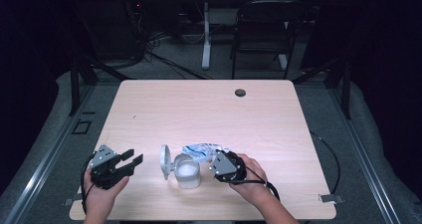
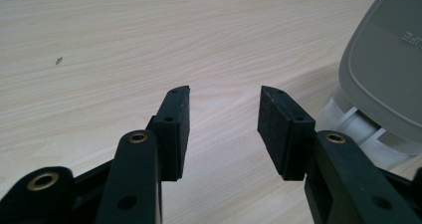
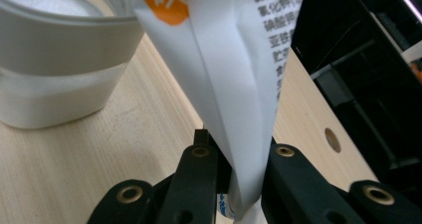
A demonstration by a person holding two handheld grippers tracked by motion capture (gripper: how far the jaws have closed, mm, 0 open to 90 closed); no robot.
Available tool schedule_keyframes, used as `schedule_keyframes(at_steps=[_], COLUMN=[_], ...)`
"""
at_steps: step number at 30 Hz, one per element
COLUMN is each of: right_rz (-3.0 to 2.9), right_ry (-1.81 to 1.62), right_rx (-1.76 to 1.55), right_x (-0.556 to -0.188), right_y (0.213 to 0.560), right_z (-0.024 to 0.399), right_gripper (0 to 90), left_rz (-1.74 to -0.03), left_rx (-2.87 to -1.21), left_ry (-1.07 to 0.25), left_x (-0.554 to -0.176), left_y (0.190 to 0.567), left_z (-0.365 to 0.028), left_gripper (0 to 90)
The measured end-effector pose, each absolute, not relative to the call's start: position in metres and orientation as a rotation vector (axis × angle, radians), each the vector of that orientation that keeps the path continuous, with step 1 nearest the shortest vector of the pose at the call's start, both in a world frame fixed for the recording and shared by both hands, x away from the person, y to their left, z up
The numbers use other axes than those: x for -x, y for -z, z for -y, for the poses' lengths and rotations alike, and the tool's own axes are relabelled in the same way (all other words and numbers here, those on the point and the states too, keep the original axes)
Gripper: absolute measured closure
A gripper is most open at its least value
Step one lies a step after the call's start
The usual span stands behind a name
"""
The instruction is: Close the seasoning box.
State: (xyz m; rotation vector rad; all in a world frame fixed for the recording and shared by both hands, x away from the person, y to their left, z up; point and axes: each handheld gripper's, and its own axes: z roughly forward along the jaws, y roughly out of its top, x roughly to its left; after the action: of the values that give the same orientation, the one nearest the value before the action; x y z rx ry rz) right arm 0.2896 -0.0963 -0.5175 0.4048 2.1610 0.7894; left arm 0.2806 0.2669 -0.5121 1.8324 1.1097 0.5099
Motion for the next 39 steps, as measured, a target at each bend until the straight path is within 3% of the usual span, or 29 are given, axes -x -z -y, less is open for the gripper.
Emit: schedule_keyframes(at_steps=[19,39], right_rz=[-2.129,-2.111], right_ry=[-1.057,-1.087], right_rx=[-0.752,-1.018], right_x=[-0.303,-0.313], right_y=[0.522,0.548], right_z=[0.128,0.147], right_gripper=[86.4,86.1], left_rz=[-1.109,-1.110], left_rx=[-1.834,-1.839], left_ry=[-0.505,-0.504], left_x=[-0.281,-0.282], left_y=[0.514,0.515], left_z=[-0.266,-0.265], left_gripper=[56.5,56.5])
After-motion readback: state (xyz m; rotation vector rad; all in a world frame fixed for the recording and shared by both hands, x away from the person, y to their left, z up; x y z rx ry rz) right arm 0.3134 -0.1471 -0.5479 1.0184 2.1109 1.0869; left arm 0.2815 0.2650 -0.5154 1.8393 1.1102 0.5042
